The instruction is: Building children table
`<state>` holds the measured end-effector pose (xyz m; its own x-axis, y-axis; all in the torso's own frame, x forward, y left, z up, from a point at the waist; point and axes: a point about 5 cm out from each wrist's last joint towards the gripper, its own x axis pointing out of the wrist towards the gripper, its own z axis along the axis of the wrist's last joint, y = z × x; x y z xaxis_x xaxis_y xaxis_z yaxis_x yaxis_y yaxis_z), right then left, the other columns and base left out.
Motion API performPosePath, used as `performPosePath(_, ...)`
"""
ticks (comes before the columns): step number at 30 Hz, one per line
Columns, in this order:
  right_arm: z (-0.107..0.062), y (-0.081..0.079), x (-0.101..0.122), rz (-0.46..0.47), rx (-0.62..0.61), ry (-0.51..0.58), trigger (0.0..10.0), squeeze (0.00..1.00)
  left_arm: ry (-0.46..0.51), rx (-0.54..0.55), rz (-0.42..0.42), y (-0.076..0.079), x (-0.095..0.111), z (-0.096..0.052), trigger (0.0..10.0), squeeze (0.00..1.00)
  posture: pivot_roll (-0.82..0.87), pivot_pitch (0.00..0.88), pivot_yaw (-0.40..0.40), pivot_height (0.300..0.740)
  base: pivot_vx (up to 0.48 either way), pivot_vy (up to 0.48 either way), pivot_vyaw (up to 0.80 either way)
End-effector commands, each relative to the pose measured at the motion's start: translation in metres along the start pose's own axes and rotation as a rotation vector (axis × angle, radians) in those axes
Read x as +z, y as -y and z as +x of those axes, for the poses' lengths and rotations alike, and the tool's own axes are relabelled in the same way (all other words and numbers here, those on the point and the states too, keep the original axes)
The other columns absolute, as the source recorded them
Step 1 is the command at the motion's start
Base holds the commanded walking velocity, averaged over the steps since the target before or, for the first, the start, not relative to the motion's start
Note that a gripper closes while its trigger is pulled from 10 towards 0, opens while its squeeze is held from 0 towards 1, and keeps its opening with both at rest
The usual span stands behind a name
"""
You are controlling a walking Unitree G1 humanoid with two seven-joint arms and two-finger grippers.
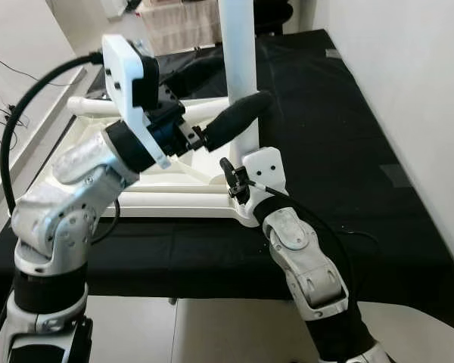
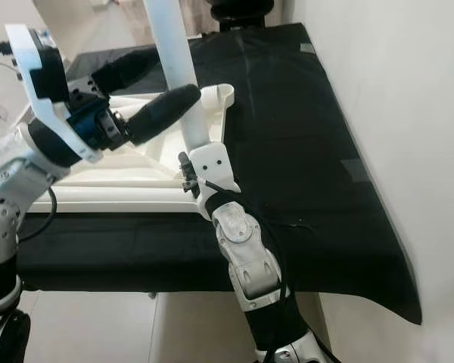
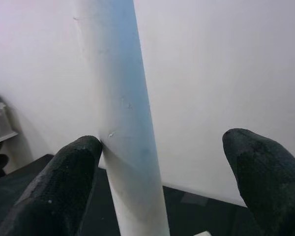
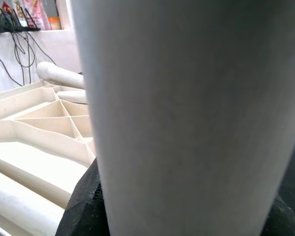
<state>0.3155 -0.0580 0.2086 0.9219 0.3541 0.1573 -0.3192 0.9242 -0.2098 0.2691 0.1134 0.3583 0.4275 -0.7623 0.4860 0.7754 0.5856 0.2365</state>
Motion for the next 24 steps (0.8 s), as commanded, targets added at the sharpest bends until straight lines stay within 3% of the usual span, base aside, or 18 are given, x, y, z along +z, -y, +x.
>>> performPosePath(1, -0.004, -0.018, -0.026, 0.033, 0.079, -0.121, 10.0, 0.0, 0.008, 0.007, 0.008, -0.006, 0.007, 0.005, 10.0, 1.0, 0.03, 0.163, 0.132, 0.74, 0.0, 0.0, 0.0)
performPosePath(6, -0.003, -0.02, -0.025, 0.032, 0.092, -0.118, 10.0, 0.0, -0.032, 0.094, 0.02, -0.02, 0.001, 0.015, 10.0, 1.0, 0.02, 0.16, 0.135, 0.74, 0.0, 0.0, 0.0)
performPosePath(7, -0.003, -0.02, -0.024, 0.031, 0.094, -0.116, 10.0, 0.0, -0.048, 0.117, 0.017, -0.023, -0.003, 0.017, 10.0, 0.0, 0.02, 0.161, 0.136, 0.74, 0.0, 0.0, 0.0)
performPosePath(9, -0.003, -0.02, -0.024, 0.031, 0.095, -0.115, 10.0, 0.0, -0.057, 0.126, 0.013, -0.025, -0.005, 0.018, 10.0, 0.0, 0.02, 0.161, 0.136, 0.74, 0.0, 0.0, 0.0)
performPosePath(14, -0.002, -0.019, -0.021, 0.03, 0.101, -0.11, 10.0, 0.0, -0.116, 0.095, -0.129, -0.022, -0.029, 0.025, 10.0, 0.0, 0.01, 0.173, 0.142, 0.74, 0.0, 0.0, 0.0)
performPosePath(15, -0.002, -0.02, -0.021, 0.03, 0.102, -0.111, 10.0, 0.0, -0.127, 0.085, -0.145, -0.02, -0.033, 0.026, 9.1, 0.0, 0.01, 0.173, 0.142, 0.74, 0.0, 0.0, 0.0)
performPosePath(16, -0.002, -0.02, -0.021, 0.031, 0.103, -0.111, 10.0, 0.0, -0.133, 0.078, -0.159, -0.018, -0.037, 0.027, 2.7, 0.0, 0.01, 0.174, 0.142, 0.74, 0.0, 0.0, 0.0)
performPosePath(17, -0.002, -0.02, -0.021, 0.031, 0.104, -0.111, 10.0, 0.0, -0.135, 0.075, -0.164, -0.017, -0.038, 0.028, 2.7, 0.0, 0.01, 0.174, 0.142, 0.74, 0.0, 0.0, 0.0)
performPosePath(18, -0.002, -0.02, -0.021, 0.031, 0.104, -0.112, 10.0, 0.0, -0.134, 0.074, -0.169, -0.016, -0.039, 0.028, 0.0, 0.0, 0.01, 0.179, 0.144, 0.74, 0.0, 0.0, 0.0)
performPosePath(24, -0.001, -0.018, -0.021, 0.028, 0.102, -0.116, 10.0, 0.0, -0.124, 0.067, -0.186, -0.015, -0.04, 0.03, 0.0, 0.0, 0.01, 0.184, 0.144, 0.74, 0.0, 0.0, 0.0)
